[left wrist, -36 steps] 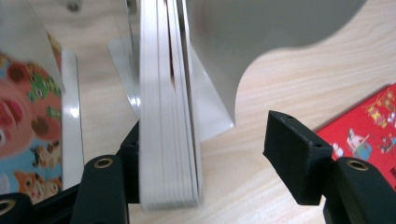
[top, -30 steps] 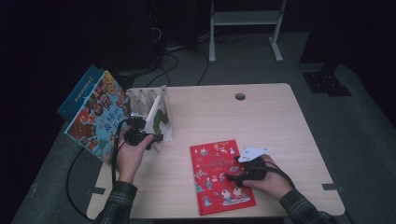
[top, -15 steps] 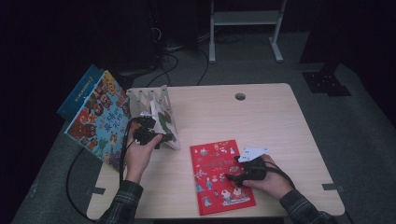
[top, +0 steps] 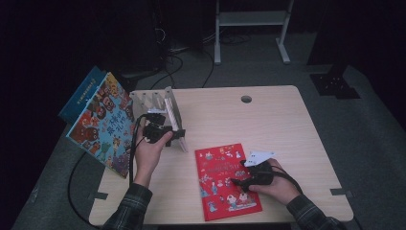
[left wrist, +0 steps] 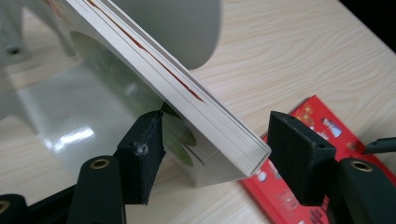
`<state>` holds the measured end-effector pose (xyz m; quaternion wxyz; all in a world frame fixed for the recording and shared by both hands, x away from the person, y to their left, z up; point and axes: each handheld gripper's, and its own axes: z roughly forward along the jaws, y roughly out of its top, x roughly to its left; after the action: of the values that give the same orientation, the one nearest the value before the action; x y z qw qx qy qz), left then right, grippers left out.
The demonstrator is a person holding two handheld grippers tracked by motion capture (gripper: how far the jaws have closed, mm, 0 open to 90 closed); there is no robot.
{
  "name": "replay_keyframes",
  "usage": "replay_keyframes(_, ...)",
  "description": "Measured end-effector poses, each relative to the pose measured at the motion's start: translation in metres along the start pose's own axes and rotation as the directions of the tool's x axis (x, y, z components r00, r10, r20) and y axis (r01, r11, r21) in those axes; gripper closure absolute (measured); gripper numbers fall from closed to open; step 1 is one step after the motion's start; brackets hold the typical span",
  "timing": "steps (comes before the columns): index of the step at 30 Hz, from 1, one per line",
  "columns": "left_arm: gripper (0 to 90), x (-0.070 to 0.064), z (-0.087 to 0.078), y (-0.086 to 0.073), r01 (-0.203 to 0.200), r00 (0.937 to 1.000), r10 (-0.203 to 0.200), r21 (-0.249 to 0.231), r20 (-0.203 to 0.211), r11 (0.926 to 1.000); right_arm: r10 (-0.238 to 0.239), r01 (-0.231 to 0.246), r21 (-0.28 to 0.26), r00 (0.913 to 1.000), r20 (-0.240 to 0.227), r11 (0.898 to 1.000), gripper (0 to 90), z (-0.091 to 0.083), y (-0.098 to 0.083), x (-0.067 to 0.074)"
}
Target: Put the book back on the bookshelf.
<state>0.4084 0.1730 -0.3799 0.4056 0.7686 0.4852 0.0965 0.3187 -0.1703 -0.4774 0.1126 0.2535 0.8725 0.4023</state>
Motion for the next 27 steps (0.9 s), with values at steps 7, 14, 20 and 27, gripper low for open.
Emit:
replay_keyframes(7,35.1,-0.004,0.010,0.000,-0.018,0.9998,0.018,0.019,0.002,0.9996,0.002,-0.002,-0.001,1.0000,0.001,1.000,20.4,0.000,0.000,0.000)
replay_keyframes(14,35.1,0.000,0.006,-0.004,-0.026,0.9996,0.026,0.020,-0.007,0.9995,0.002,-0.002,-0.001,1.0000,0.001,1.000,20.4,0.000,0.000,0.000)
replay_keyframes(20,33.6,-0.001,0.006,-0.006,-0.032,0.9995,0.032,0.019,-0.004,0.9993,0.003,-0.003,0.000,1.0000,0.001,1.000,20.5,0.000,0.000,0.000)
replay_keyframes(27,32.4,-0.001,-0.008,-0.012,-0.052,0.9984,0.053,0.021,-0.020,0.9984,0.000,0.000,-0.002,1.0000,0.001,1.000,20.5,0.000,0.000,0.000)
